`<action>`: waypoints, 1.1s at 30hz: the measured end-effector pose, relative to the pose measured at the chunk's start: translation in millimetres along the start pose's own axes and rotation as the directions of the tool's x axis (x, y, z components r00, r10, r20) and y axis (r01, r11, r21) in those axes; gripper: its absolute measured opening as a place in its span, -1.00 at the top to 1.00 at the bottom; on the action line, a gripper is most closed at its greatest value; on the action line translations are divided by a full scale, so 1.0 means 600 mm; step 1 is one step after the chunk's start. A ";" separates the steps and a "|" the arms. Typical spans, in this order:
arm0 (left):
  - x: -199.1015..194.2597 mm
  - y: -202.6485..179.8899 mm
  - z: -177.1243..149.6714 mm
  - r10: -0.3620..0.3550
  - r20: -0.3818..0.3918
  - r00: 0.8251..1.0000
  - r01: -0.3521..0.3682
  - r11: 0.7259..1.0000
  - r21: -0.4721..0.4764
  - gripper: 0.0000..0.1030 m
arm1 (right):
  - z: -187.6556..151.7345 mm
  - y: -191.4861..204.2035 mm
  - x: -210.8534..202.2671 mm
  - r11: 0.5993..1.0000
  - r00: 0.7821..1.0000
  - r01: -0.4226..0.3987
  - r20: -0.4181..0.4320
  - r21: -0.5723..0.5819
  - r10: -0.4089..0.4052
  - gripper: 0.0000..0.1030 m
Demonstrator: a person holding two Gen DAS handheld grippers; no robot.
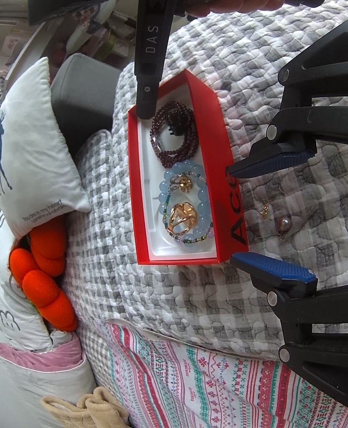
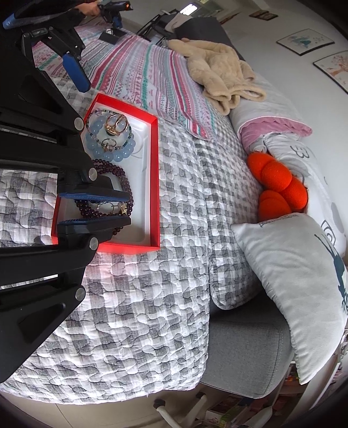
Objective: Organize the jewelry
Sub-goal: 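Open the right tool to drop the red-stone ring into the box, then withdraw both tools toward the earrings left on the quilt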
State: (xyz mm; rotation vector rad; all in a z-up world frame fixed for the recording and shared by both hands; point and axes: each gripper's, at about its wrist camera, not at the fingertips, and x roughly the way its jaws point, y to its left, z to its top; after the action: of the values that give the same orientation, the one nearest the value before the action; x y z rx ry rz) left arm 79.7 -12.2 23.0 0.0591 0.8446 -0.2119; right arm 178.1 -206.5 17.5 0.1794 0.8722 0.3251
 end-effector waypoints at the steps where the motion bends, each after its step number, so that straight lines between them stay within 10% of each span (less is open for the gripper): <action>1: 0.000 0.000 0.000 0.000 0.000 1.000 0.000 1.000 -0.001 0.05 | 0.000 0.000 0.000 1.000 1.000 -0.001 -0.001 -0.002 0.001 0.77; 14: 0.000 0.007 -0.003 0.010 -0.017 1.000 -0.010 1.000 -0.010 0.03 | -0.010 0.000 -0.033 0.999 1.000 -0.001 -0.006 -0.032 0.001 0.50; 33: -0.040 0.018 -0.054 0.043 -0.011 0.999 -0.043 0.999 0.032 -0.56 | -0.090 0.017 -0.102 0.989 0.997 0.068 -0.022 -0.129 -0.071 -0.16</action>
State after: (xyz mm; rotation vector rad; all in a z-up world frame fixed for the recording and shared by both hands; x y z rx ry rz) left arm 42.9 6.5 19.2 0.1081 0.8504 -0.1843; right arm 97.8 -217.4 30.5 0.0254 0.8787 0.3180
